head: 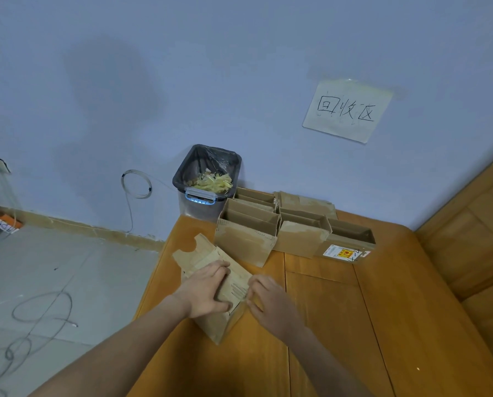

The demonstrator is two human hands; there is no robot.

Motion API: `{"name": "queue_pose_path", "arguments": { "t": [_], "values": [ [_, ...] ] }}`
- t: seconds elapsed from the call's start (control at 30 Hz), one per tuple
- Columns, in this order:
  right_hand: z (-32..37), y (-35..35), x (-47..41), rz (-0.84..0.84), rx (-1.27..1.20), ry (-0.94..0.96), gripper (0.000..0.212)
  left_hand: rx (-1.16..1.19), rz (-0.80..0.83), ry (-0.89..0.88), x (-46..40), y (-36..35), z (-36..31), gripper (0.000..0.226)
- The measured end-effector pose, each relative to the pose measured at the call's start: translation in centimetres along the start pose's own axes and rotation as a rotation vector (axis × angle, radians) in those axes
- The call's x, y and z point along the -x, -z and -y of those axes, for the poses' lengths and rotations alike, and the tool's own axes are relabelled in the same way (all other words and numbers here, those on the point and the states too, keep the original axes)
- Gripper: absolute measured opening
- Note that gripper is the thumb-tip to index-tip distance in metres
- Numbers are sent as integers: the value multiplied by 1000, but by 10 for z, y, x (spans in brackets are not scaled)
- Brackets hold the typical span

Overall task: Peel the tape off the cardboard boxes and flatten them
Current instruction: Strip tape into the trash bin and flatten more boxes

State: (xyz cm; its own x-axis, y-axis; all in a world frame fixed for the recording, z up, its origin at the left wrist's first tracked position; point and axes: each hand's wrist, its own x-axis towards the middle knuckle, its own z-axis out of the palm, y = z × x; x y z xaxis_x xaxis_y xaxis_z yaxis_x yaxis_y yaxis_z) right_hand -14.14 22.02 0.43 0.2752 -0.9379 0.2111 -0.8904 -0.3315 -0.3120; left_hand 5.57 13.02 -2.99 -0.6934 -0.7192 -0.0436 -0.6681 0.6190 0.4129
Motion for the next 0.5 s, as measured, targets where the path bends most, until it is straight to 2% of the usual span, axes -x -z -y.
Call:
{"name": "queue_pose_path", "arguments": {
  "t": [0.1, 0.2, 0.3, 0.5],
  "values": [
    [1, -1, -1, -52, -32, -32, 12, -159, -64, 0, -3, 2, -10, 94],
    [5, 3, -2, -99, -95, -47, 11, -174, -55, -60, -8, 8, -21, 101],
    [4, 14, -6, -130, -163, -61, 9, -94, 81, -184, -19, 22, -32, 100],
    [-2, 33, -15, -229, -288, -168, 14, 293, 148, -66, -29, 27, -53, 88]
  ]
}}
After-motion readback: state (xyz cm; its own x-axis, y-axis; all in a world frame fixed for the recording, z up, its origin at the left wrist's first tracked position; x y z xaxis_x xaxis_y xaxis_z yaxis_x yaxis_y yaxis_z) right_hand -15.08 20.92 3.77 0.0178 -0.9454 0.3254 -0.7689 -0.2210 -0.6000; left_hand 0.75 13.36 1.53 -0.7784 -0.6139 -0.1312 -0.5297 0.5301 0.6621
